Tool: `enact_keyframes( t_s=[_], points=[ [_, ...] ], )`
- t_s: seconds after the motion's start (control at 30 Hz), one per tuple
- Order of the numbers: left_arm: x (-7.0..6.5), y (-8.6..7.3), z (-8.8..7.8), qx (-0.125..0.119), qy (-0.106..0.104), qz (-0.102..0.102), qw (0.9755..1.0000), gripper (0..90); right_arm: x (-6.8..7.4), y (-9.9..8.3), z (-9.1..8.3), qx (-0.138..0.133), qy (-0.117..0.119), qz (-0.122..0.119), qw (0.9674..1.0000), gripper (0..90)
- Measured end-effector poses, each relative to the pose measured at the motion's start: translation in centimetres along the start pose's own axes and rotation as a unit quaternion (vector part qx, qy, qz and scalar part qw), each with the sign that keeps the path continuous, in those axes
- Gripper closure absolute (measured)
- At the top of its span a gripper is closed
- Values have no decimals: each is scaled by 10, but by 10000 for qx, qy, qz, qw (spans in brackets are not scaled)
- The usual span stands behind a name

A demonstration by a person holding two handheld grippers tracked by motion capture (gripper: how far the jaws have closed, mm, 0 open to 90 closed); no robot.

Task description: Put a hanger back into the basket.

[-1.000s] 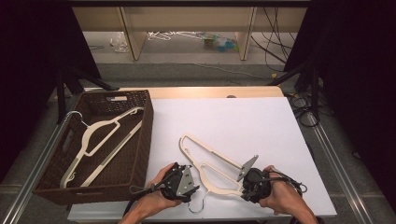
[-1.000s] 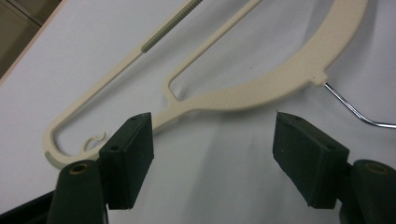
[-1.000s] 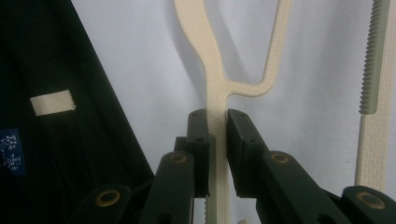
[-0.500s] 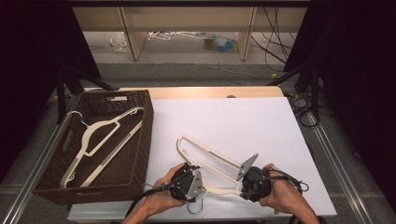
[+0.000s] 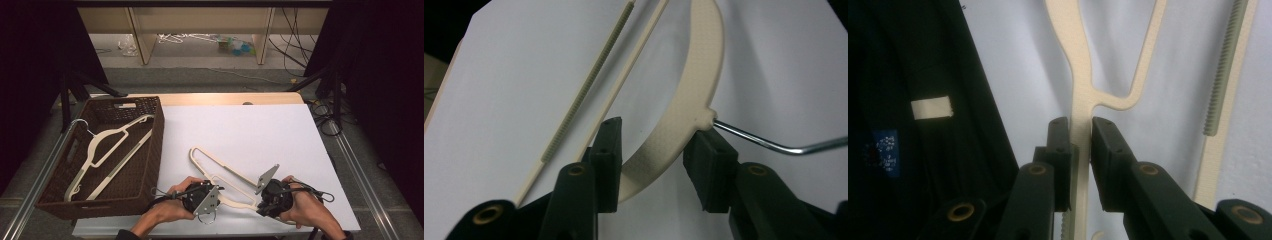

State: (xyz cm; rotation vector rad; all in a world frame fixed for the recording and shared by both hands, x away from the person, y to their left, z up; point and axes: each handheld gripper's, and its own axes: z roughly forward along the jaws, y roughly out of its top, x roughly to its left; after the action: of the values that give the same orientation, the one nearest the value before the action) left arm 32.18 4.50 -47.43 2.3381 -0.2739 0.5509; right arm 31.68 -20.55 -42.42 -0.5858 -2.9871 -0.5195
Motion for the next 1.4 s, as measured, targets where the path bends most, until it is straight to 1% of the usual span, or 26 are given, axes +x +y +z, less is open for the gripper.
enact_keyframes(
  t_s=[0.13, 0.27, 0.3, 0.33, 0.4, 0.47, 0.57, 0.67, 0.77, 0.8, 0.83, 0.87, 0.93, 0.97, 1.03, 1.07, 1.1, 1.13, 1.17, 1.2, 1.23, 1.27, 1.3, 1.33, 1.37, 1.4],
  points=[
    [5, 6, -2, -120, -203, 159, 9996, 655, -2, -3, 2, 22, 69, -7, 10000, 792],
    [10, 14, -5, -92, -301, 467, 9984, 696, -4, -7, 1, -25, 109, 19, 9999, 791],
    [12, 16, -6, -58, -361, 489, 9981, 707, -5, -8, -1, -64, 90, 21, 9999, 786],
    [13, 19, -7, -76, -389, 485, 9980, 714, -5, -8, -4, -127, 61, 58, 9999, 744],
    [18, 25, -11, -66, -363, 452, 9983, 732, -6, -9, -14, -409, -42, 269, 9988, 655],
    [20, 28, -14, -160, -254, 342, 9990, 751, -5, -9, -26, -656, -262, 264, 9972, 563],
    [30, 33, -20, -277, -204, -5, 9994, 768, -1, -8, -40, -1054, -482, 286, 9929, 497],
    [36, 35, -24, -236, -152, -226, 9994, 783, 5, -4, -45, -1340, -675, 307, 9882, 437],
    [43, 36, -28, -279, -106, -458, 9985, 792, 8, 0, -52, -1693, -979, 438, 9797, 404],
    [46, 36, -30, -316, -57, -586, 9978, 794, 8, 0, -55, -1810, -1029, 457, 9770, 391],
    [49, 37, -33, -304, -31, -659, 9974, 799, 8, 0, -57, -1992, -1070, 494, 9728, 384],
    [52, 37, -35, -390, 54, -844, 9957, 803, 8, 0, -60, -2083, -1045, 557, 9709, 384],
    [57, 38, -40, -354, 167, -1013, 9941, 813, 7, -1, -61, -2267, -1148, 477, 9660, 374],
    [60, 40, -43, -390, 238, -1224, 9914, 819, 8, -2, -64, -2245, -1106, 537, 9667, 371],
    [66, 41, -47, -418, 308, -1436, 9883, 831, 8, -2, -65, -2406, -1104, 536, 9628, 371],
    [70, 42, -51, -420, 362, -1567, 9861, 837, 9, -2, -65, -2454, -1200, 546, 9604, 366],
    [72, 42, -53, -440, 376, -1675, 9842, 841, 10, -1, -64, -2448, -1176, 518, 9610, 358],
    [75, 42, -56, -522, 411, -1856, 9804, 846, 11, 0, -64, -2449, -1125, 488, 9618, 350],
    [78, 42, -59, -551, 405, -1978, 9779, 850, 12, 0, -63, -2489, -1160, 459, 9605, 345],
    [82, 41, -62, -592, 398, -2142, 9742, 853, 13, 0, -61, -2488, -1122, 464, 9609, 342],
    [86, 41, -66, -658, 394, -2418, 9673, 855, 13, 1, -59, -2469, -1091, 438, 9619, 341],
    [89, 40, -68, -698, 391, -2551, 9636, 856, 14, 1, -56, -2436, -1054, 424, 9632, 340],
    [92, 39, -72, -765, 375, -2783, 9567, 856, 13, 1, -54, -2417, -1066, 396, 9637, 341],
    [94, 38, -76, -876, 367, -2925, 9515, 857, 13, 1, -51, -2400, -1028, 424, 9644, 341],
    [96, 38, -80, -867, 377, -2978, 9499, 856, 13, 1, -49, -2392, -1023, 440, 9646, 341],
    [98, 38, -84, -899, 398, -3080, 9463, 856, 13, 0, -48, -2365, -964, 457, 9658, 341]
  ],
)
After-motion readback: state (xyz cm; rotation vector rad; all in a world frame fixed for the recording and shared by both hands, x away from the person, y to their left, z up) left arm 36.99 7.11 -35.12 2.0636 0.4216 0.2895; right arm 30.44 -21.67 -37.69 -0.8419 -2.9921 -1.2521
